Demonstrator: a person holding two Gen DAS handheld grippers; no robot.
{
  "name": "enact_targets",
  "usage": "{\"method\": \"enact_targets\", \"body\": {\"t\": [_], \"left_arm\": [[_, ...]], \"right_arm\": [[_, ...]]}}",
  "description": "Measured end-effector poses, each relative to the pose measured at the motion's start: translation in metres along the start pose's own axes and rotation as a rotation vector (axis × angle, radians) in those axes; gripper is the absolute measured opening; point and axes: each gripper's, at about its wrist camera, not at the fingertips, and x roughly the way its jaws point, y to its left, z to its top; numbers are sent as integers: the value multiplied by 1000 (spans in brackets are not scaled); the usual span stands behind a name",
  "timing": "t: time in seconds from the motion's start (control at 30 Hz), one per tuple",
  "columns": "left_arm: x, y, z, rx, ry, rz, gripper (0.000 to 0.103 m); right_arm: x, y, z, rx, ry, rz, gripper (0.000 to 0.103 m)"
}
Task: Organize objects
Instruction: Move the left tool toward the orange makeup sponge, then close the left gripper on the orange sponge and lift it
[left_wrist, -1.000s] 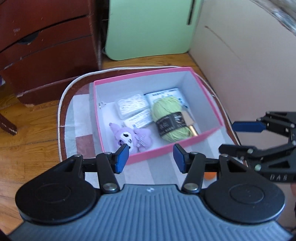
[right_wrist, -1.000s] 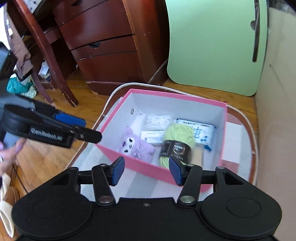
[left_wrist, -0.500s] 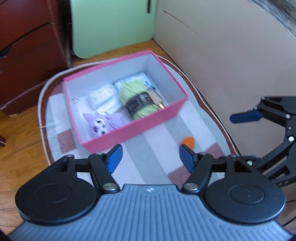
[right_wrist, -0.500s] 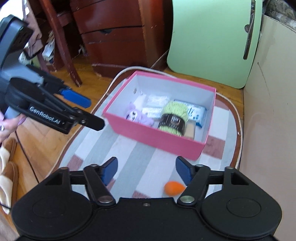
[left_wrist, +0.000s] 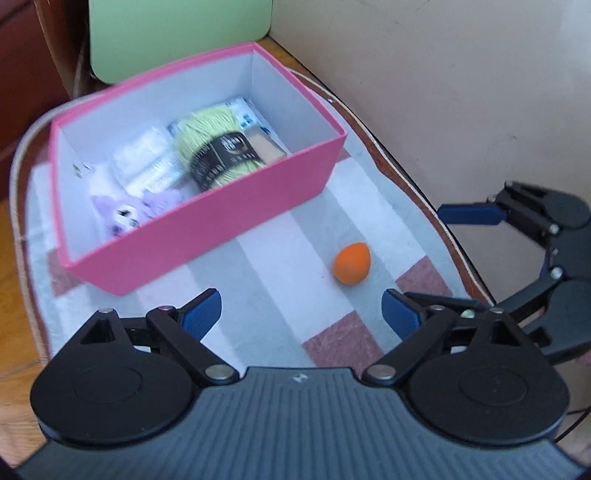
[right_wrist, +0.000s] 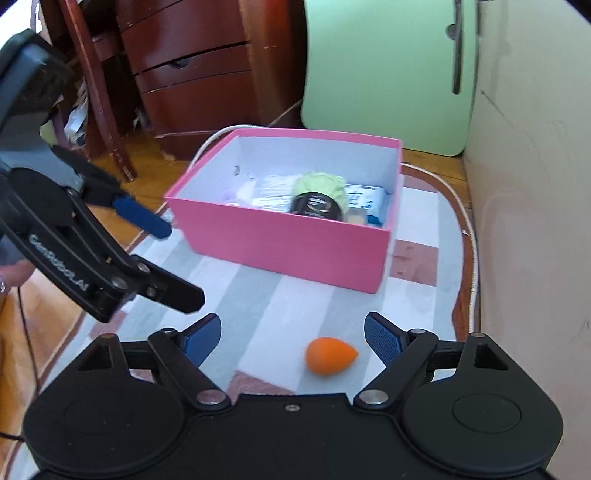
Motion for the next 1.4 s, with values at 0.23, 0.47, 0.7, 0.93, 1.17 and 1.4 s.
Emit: {"method": "enact_targets", "body": {"t": [0.23,0.47,0.7,0.93,1.17,1.4], "left_arm": [[50,-6,-2,-69,2,-74,92],[95,-13,-1,-140,55,-107,87],[115,-12,-4,-158,70,-119,72],[124,-3,-8,-200,-4,-193,45],[123,1,-14,-227,-40,-259,31],[107,0,-12,-227,-18,-246,30]], "right_arm": [[49,-17,-29,60,35,15,88],[86,-19,-43,109,61,-1,88],[98,-28,-50,134,70,-7,88],[107,-31,-55,135,73,-5,87],[116,-21,-57,80,51,-75,80],[108,-20,-52,64,60,-100,53]]}}
